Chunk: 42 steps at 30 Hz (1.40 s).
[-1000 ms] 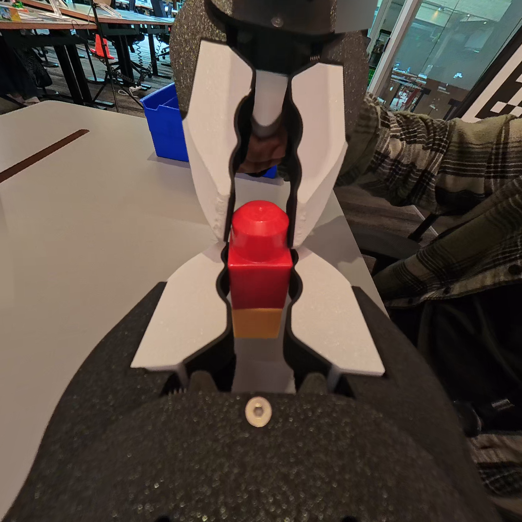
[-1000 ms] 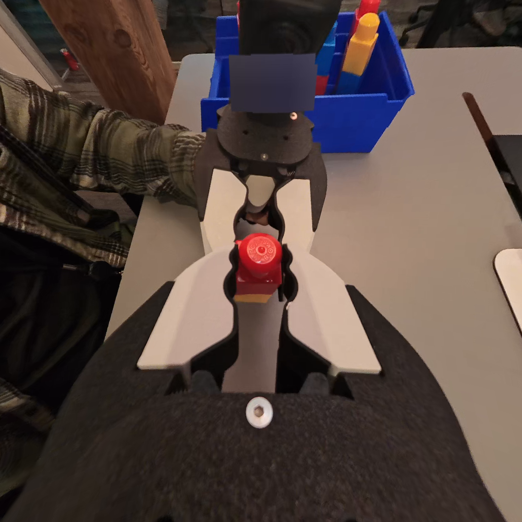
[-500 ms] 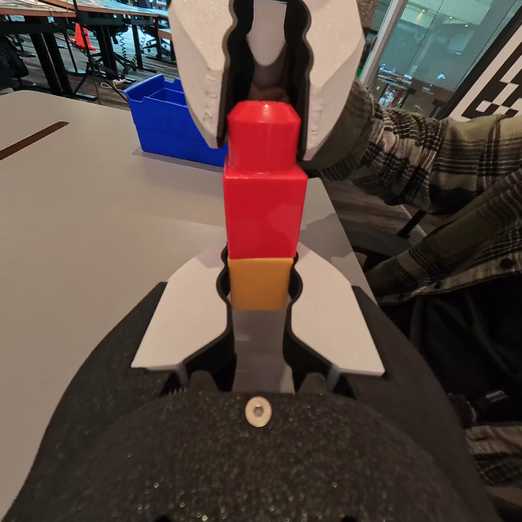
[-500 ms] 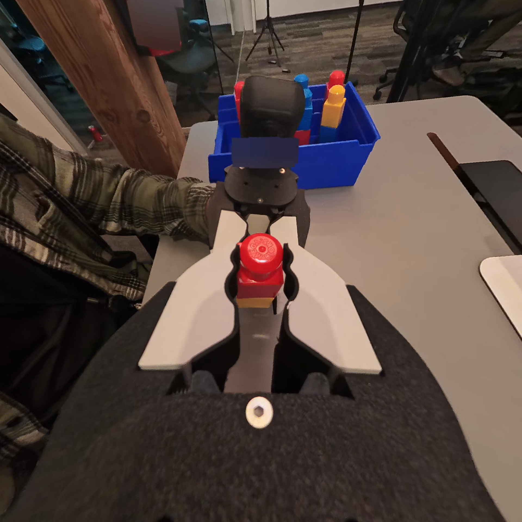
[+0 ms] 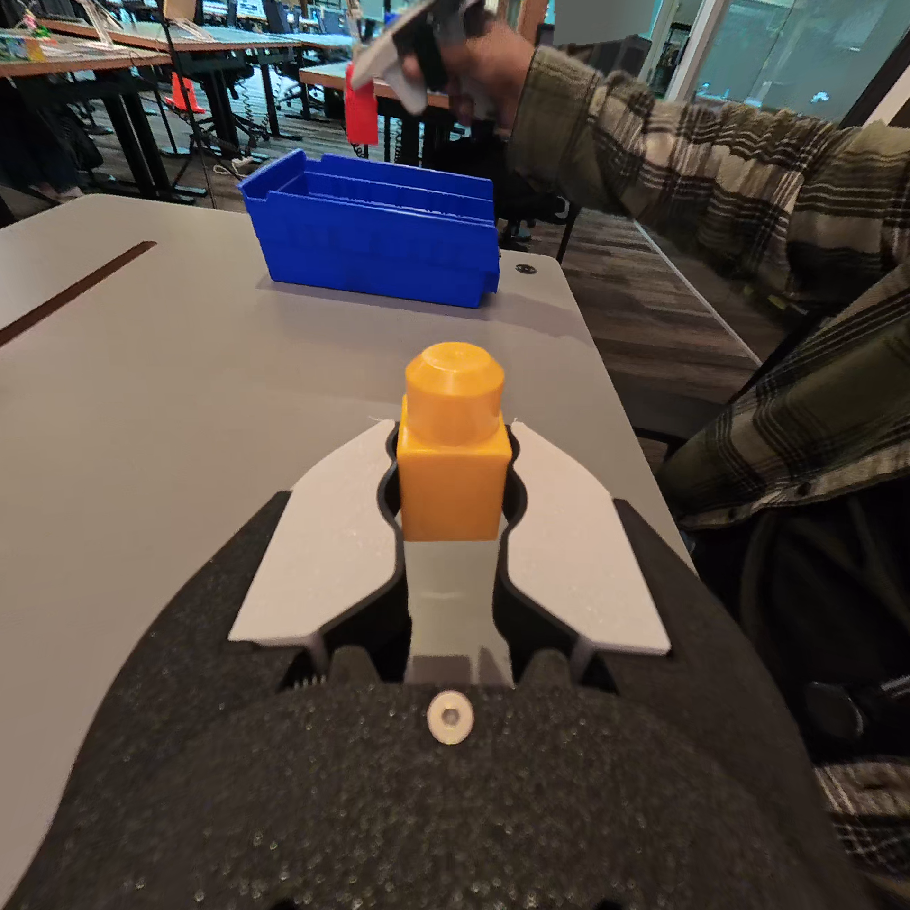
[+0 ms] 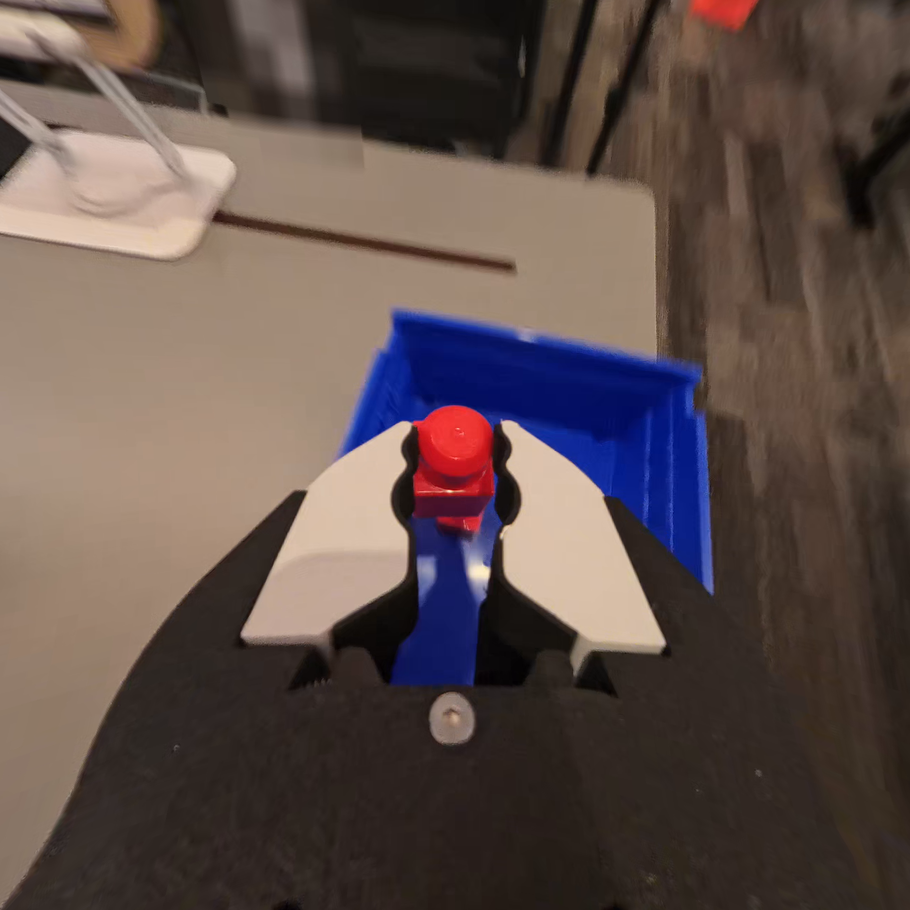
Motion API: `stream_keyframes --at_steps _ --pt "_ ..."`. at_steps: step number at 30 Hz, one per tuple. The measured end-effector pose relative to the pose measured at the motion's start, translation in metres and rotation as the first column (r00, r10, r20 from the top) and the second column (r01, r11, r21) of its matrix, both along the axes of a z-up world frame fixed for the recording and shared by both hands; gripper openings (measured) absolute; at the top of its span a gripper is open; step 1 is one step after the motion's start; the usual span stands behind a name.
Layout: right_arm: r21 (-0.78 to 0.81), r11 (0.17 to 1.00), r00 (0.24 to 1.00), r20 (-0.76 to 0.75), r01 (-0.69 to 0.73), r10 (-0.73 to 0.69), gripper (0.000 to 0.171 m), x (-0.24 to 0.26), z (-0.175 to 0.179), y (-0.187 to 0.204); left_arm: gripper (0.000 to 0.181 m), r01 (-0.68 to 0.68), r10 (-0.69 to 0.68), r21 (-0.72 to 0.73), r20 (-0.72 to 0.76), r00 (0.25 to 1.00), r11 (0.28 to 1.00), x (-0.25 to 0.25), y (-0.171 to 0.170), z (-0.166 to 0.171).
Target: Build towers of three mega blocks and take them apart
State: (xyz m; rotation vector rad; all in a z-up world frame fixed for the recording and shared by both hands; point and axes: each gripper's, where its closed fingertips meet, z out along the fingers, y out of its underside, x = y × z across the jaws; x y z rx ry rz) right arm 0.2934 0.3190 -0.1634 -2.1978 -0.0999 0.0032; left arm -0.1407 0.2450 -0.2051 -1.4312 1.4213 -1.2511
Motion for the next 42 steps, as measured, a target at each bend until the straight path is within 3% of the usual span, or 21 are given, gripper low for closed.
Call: stream_keyframes --at_steps 4,8,9,10,12,14,15,18,21,23,26,30,33,35,36,38,40,42 --pt "-0.135 0.979 0.989 0.021 0.15 -0.148 0.029 0.043 -0.077 -0.018 0.038 -0.003 0.003 -0.004 -0.013 1.0 1.0 0.001 0.002 -0.005" --pt "-0.162 0.971 0.984 -0.005 0.173 -0.176 0.029 0.054 -0.109 -0.025 0.038 -0.011 0.011 -0.018 -0.006 1.0 1.0 0.0 0.005 -0.006" --pt "-0.131 0.975 0.983 0.005 0.181 -0.182 0.05 0.055 -0.101 -0.024 0.038 -0.013 0.012 -0.02 -0.007 1.0 1.0 -0.001 0.006 -0.006" --pt "-0.088 0.985 0.989 0.012 0.15 -0.15 0.057 0.047 -0.086 -0.021 0.038 -0.015 0.015 -0.021 -0.007 1.0 1.0 -0.001 0.007 -0.007" --pt "0.027 0.999 0.999 0.014 -0.03 0.03 0.053 0.001 -0.042 -0.011 0.038 -0.014 0.014 -0.031 -0.005 1.0 0.999 -0.001 0.008 -0.008" --pt "0.119 0.955 0.962 0.009 -0.273 0.274 0.054 -0.078 -0.002 -0.004 0.038 -0.005 0.005 -0.045 -0.004 1.0 0.999 0.0 0.007 -0.009" --pt "0.147 0.895 0.905 0.003 -0.421 0.425 0.053 -0.128 0.013 -0.005 0.038 -0.003 0.003 -0.046 -0.005 1.0 0.999 0.0 0.006 -0.009" --pt "0.17 0.628 0.639 0.019 -0.76 0.769 0.052 -0.274 0.031 -0.027 0.038 0.004 -0.005 -0.036 -0.013 1.0 0.999 0.002 0.004 -0.011" --pt "0.1 0.38 0.386 0.043 -0.919 0.922 0.054 -0.38 0.013 -0.05 0.038 0.014 -0.015 -0.036 -0.011 1.0 0.999 0.002 0.002 -0.011" --pt "0.065 0.269 0.272 0.043 -0.961 0.961 0.049 -0.422 0.001 -0.059 0.038 0.02 -0.021 -0.038 -0.011 1.0 0.999 0.002 0.001 -0.011" --pt "0.046 0.189 0.19 0.001 -0.981 0.982 0.039 -0.453 -0.007 -0.063 0.038 0.027 -0.028 -0.04 -0.005 1.0 0.999 0.001 0.0 -0.009" --pt "-0.016 0.154 0.155 -0.102 -0.988 0.983 0.029 -0.467 -0.02 -0.066 0.038 0.038 -0.038 -0.039 0.009 0.999 0.999 0.001 -0.003 -0.005" --pt "-0.003 0.166 0.166 -0.091 -0.986 0.982 0.028 -0.465 -0.014 -0.066 0.038 0.036 -0.034 -0.055 0.046 0.998 0.998 0.001 -0.003 0.002" --pt "0.062 0.239 0.236 -0.048 -0.969 0.97 0.028 -0.45 0.004 -0.059 0.046 0.012 -0.008 -0.07 0.057 0.998 0.997 0.001 0.002 0.004" --pt "0.096 0.316 0.315 -0.023 -0.944 0.949 0.028 -0.431 0.017 -0.05 0.057 -0.007 0.011 -0.077 0.046 0.999 0.997 0.0 0.005 0.002" --pt "0.136 0.542 0.552 0.054 -0.83 0.832 0.028 -0.36 0.039 -0.022 0.064 -0.03 0.035 -0.095 0.046 0.998 0.995 -0.001 0.01 0.002" --pt "0.109 0.789 0.795 0.148 -0.604 0.588 0.028 -0.251 0.048 0.0 0.068 -0.041 0.048 -0.107 0.063 0.997 0.993 -0.002 0.013 0.005" --pt "0.071 0.943 0.931 0.194 -0.326 0.308 0.029 -0.136 0.043 -0.004 0.072 -0.049 0.056 -0.104 0.064 0.996 0.993 -0.002 0.013 0.007"
